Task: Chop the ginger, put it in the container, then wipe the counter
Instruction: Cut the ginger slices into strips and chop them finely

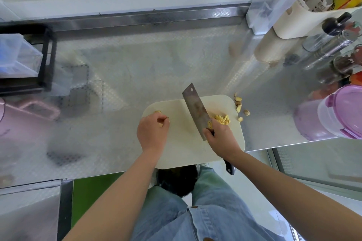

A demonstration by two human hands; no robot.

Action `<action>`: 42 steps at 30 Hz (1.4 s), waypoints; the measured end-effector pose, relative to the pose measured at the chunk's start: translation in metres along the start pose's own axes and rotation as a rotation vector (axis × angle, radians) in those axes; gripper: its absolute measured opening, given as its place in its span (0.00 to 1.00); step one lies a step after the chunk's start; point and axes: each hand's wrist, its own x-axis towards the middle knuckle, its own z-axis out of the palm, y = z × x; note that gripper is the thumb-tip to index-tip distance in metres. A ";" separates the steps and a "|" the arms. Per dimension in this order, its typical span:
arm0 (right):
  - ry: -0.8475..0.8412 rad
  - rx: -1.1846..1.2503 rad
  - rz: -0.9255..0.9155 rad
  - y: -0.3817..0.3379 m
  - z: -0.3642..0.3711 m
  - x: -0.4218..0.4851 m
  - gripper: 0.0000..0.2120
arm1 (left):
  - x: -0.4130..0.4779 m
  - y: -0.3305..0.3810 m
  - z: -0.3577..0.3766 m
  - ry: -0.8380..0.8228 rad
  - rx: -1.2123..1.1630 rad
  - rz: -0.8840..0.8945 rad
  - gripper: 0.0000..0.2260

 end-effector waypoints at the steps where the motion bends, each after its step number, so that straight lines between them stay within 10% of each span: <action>1: -0.001 0.007 -0.005 -0.001 -0.001 0.001 0.06 | 0.000 -0.002 -0.003 -0.009 -0.004 -0.010 0.02; 28: -0.047 0.012 -0.035 -0.007 0.000 0.002 0.07 | 0.008 0.004 0.000 -0.098 0.242 0.222 0.04; 35: -0.007 -0.092 -0.068 0.000 -0.009 -0.002 0.05 | -0.006 0.028 0.024 -0.459 -0.087 -0.096 0.03; 42: -0.071 -0.317 -0.112 0.003 -0.004 -0.015 0.05 | -0.022 0.025 0.031 -0.248 -0.038 -0.213 0.11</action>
